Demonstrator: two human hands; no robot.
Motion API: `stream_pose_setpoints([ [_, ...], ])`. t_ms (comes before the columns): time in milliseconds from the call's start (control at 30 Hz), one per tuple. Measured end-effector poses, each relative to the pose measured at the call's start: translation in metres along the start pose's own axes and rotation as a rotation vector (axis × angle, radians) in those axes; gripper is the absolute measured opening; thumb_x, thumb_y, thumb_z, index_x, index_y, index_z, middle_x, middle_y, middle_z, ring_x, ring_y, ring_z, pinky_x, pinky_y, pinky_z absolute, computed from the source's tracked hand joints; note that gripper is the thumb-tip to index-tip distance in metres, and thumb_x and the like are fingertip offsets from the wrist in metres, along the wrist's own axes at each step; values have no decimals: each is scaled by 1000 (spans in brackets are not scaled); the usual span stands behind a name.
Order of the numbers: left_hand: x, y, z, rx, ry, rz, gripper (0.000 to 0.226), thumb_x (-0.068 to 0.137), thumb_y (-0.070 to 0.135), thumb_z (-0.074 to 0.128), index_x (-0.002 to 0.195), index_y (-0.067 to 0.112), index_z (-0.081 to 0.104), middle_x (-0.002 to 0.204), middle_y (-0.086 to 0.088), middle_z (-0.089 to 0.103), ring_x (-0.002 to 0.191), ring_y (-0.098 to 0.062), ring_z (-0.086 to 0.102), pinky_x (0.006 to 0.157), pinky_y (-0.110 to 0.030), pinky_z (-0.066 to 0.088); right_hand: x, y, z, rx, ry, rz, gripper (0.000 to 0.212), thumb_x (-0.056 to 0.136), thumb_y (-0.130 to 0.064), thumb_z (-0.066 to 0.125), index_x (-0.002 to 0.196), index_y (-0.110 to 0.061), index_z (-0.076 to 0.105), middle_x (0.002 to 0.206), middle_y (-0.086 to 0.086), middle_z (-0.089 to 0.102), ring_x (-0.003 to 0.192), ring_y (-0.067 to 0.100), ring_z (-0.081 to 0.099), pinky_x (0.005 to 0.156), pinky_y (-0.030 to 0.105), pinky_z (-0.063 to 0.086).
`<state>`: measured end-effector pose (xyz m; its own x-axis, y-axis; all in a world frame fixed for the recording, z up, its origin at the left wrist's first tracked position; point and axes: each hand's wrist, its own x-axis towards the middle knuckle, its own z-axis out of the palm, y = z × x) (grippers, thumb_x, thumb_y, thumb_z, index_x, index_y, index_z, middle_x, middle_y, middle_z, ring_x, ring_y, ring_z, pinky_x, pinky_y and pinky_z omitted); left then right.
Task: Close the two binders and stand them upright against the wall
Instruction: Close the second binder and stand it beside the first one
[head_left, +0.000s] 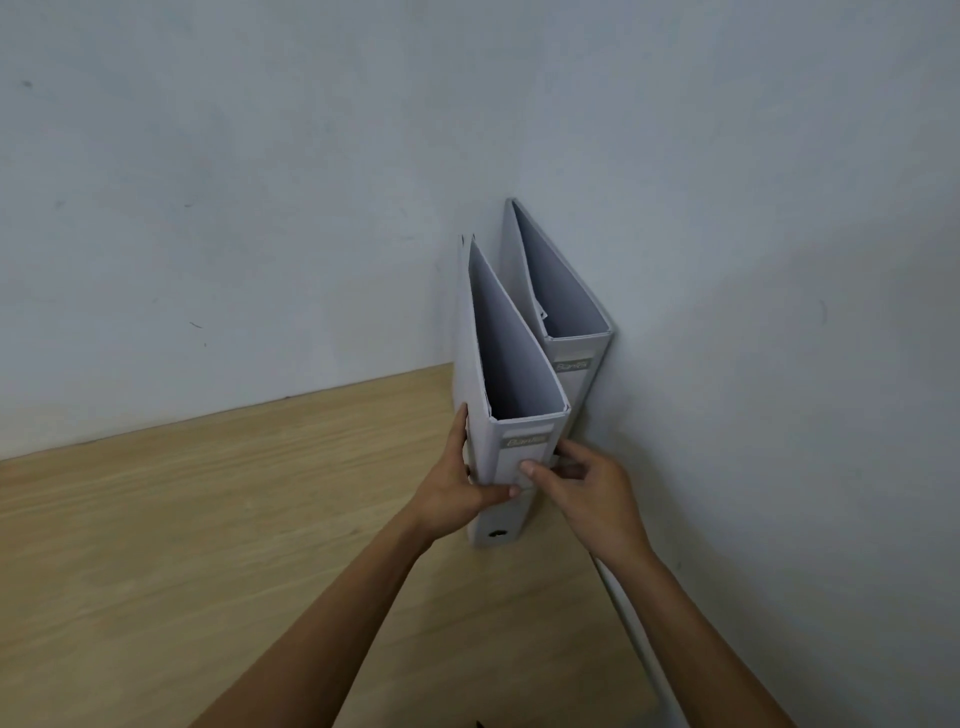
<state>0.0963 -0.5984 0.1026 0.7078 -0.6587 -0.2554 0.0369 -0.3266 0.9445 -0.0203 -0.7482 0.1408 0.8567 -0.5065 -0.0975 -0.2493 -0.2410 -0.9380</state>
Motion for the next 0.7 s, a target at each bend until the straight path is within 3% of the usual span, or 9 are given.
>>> stream_pose_setpoints([
  [133, 12, 6, 3, -8, -1, -19, 132, 58, 44, 87, 159, 38, 2, 159, 2, 36, 135, -22, 50, 105, -41, 51, 12, 5, -3, 8, 12, -4, 49, 79, -41, 79, 125, -26, 70, 113, -6, 77, 103, 10, 72, 87, 38, 62],
  [233, 19, 11, 2, 0, 20, -20, 129, 61, 41, 88, 159, 36, 3, 159, -1, 36, 136, -24, 49, 105, -48, 51, 21, 7, -4, 14, 38, 4, 40, 84, -30, 76, 123, -21, 70, 112, -4, 77, 104, 10, 72, 89, 41, 62],
  [300, 24, 12, 1, -1, 26, -20, 123, 69, 30, 88, 159, 33, 4, 156, -2, 39, 136, -24, 49, 104, -45, 52, 26, 6, -4, 17, 50, 11, 35, 86, -25, 75, 121, -19, 71, 110, -5, 77, 101, 8, 72, 88, 40, 62],
  [400, 32, 13, -5, -26, 25, -22, 116, 73, 18, 87, 159, 30, 10, 151, -2, 45, 134, -25, 51, 92, -30, 58, 34, 1, -3, 16, 53, 3, 33, 85, -22, 77, 117, -16, 71, 101, -10, 76, 93, 1, 72, 85, 32, 63],
  [533, 41, 16, -13, -78, 54, -39, 108, 74, 11, 85, 157, 29, 18, 151, -3, 46, 134, -27, 51, 97, -42, 55, 48, -4, 2, -22, 73, -1, 27, 83, -26, 79, 106, -13, 72, 91, -10, 72, 84, -1, 69, 71, 16, 57],
  [633, 48, 17, -15, -74, 79, -25, 98, 77, 10, 83, 155, 29, 25, 148, 1, 49, 133, -26, 51, 85, -28, 57, 58, -5, 7, -61, 126, -3, 22, 83, -31, 79, 95, -14, 71, 85, -8, 70, 79, 3, 66, 63, 14, 52],
  [700, 51, 20, -15, -55, 109, -18, 95, 79, 11, 81, 155, 29, 26, 147, 2, 49, 134, -27, 51, 87, -30, 57, 63, -6, 10, -74, 145, -7, 22, 83, -31, 79, 91, -13, 71, 81, -8, 68, 75, 5, 65, 59, 14, 51],
])
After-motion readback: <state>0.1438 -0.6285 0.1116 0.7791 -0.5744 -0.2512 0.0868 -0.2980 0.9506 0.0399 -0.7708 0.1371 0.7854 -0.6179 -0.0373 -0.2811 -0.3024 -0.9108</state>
